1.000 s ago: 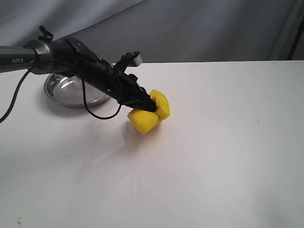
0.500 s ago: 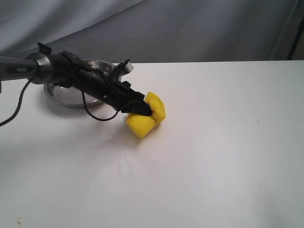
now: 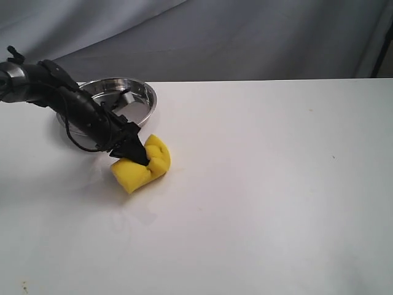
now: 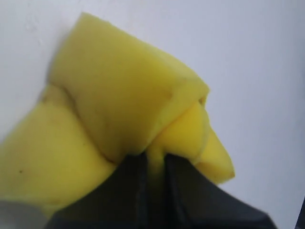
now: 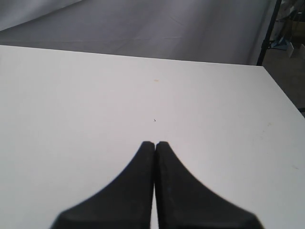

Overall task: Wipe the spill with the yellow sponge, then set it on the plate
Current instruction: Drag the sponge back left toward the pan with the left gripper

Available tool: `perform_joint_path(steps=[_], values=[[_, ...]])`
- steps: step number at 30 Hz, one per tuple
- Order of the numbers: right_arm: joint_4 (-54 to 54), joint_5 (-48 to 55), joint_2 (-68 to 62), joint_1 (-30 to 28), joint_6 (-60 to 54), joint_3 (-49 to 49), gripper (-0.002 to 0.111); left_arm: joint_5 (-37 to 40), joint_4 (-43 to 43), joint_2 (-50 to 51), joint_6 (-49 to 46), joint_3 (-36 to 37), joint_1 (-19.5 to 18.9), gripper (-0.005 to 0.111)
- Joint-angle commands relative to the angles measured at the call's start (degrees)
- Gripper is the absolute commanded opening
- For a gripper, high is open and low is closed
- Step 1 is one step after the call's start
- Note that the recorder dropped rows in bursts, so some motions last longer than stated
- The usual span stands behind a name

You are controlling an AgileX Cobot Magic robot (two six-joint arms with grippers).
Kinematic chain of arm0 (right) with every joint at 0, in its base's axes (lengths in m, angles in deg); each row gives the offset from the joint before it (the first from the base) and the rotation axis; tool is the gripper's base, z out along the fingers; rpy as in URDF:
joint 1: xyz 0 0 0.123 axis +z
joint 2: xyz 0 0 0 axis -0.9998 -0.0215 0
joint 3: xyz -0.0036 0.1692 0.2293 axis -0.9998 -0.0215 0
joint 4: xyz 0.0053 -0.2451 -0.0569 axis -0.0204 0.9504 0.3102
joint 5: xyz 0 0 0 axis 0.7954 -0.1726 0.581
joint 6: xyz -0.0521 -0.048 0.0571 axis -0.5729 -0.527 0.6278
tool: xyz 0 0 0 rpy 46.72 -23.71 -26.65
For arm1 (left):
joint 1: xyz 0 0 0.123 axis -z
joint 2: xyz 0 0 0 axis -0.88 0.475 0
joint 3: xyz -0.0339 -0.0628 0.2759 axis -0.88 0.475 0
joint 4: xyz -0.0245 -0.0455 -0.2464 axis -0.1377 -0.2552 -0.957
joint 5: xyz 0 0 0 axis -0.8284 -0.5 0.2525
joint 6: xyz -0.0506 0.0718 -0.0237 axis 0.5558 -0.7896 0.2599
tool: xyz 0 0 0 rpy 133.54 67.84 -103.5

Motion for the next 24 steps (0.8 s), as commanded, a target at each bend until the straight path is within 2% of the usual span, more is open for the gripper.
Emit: perform_joint_path(steps=[1,5,14,24], values=[[-0.2,0.0,0.2,0.1,-0.1,-0.2,0.0,-2.7,17.2,1.4,3.4,0.6,-1.8,0.0],[-0.2,0.0,0.2,0.1,-0.1,-0.2,0.0,-2.7,23.7,1.4,7.2,0.6,-2.9,0.0],[-0.2,0.0,0.2,0.1,-0.1,-0.2,0.0,-2.7,23.4,0.9,6.7,0.6,-6.5,0.0],[-0.2,0.0,0.2,0.1,-0.1,-0.2,0.0,-2.7,23.1,-6.2,6.7,0.6,-6.6,0.0]])
